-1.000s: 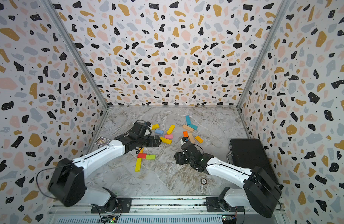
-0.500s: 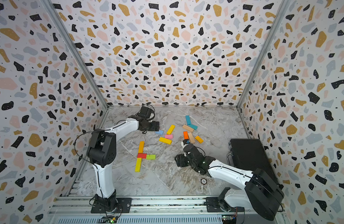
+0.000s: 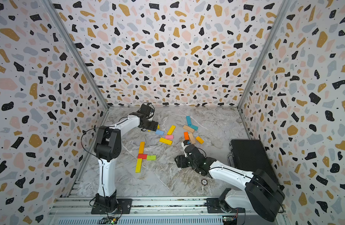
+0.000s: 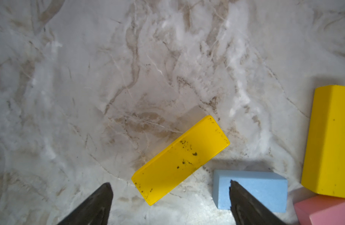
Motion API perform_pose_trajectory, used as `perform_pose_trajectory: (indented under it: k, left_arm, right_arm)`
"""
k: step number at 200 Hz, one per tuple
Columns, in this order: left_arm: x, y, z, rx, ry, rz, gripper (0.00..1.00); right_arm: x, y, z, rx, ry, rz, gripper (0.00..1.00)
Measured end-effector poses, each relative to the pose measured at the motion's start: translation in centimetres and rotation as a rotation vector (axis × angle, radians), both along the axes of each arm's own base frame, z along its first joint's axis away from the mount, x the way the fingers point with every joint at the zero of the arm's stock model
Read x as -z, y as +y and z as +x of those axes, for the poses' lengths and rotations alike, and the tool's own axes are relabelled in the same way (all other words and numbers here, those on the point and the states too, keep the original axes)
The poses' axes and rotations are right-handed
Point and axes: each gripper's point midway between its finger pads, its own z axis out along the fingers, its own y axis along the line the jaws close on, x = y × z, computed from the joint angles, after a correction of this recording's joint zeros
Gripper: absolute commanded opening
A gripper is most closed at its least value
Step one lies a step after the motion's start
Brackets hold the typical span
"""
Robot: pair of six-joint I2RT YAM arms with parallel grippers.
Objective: Assemble the letter h with building blocks
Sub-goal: Pick up the building block from the center of the board.
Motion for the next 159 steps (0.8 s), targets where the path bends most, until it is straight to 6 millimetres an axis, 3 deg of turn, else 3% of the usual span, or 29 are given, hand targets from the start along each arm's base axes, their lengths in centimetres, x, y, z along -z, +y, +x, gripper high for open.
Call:
perform_pose_trajectory:
  k: [117, 159]
  left_arm:
    - [0.6, -0.3, 1.5, 0.091, 0.028, 0.056, 0.81]
    - [1.5, 0.0, 1.1, 0.098, 0.061, 0.066, 0.8]
  right_arm:
    - [0.2, -0.2, 0.3, 0.01, 0.002, -0.003, 0.73]
    - [0.3, -0.4, 0.4, 0.015, 0.003, -0.005, 0.73]
